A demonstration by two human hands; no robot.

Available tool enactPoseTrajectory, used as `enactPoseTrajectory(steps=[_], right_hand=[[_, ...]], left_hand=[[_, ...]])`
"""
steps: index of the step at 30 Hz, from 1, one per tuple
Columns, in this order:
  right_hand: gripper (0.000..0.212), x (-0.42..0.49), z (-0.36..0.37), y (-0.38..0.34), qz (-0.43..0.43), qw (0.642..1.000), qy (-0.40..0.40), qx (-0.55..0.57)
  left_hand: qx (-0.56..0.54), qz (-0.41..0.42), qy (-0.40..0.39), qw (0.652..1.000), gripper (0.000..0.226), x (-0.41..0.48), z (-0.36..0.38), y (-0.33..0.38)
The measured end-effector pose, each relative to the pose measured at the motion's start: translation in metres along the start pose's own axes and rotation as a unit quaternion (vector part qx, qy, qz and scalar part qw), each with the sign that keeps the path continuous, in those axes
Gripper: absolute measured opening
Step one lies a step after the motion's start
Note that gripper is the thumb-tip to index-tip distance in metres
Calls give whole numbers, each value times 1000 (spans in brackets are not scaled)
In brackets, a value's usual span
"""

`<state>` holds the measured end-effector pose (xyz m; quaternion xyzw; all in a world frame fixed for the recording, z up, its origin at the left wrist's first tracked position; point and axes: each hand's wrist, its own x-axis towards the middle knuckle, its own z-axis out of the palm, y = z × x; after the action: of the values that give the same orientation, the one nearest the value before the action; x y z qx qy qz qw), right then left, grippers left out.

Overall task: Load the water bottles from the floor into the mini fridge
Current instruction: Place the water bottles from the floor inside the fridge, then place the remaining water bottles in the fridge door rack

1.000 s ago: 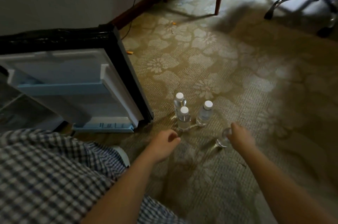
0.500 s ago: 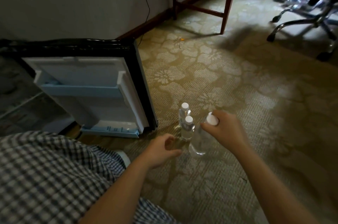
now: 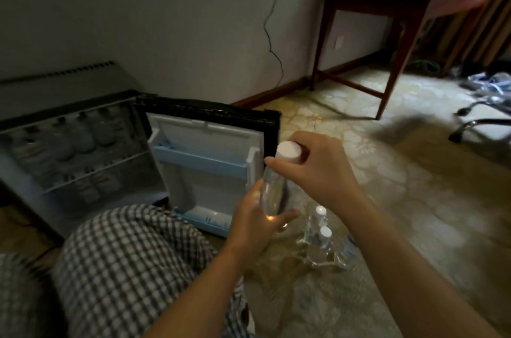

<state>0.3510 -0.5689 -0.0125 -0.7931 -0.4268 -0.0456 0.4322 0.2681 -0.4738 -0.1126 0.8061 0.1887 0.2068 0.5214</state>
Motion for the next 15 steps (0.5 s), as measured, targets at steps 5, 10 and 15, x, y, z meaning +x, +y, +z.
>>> enactPoseTrajectory(steps=[5, 10, 15], right_hand=[[29, 24, 24, -35, -54, 998, -23, 16], [29, 54, 59, -64, -89, 995, -30, 43], [33, 90, 113, -86, -116, 992, -46, -22]], left_hand=[[86, 25, 26, 996, 53, 11, -72, 6], [120, 23, 30, 992, 65, 36, -145, 3], [168, 46, 55, 983, 58, 57, -198, -21]])
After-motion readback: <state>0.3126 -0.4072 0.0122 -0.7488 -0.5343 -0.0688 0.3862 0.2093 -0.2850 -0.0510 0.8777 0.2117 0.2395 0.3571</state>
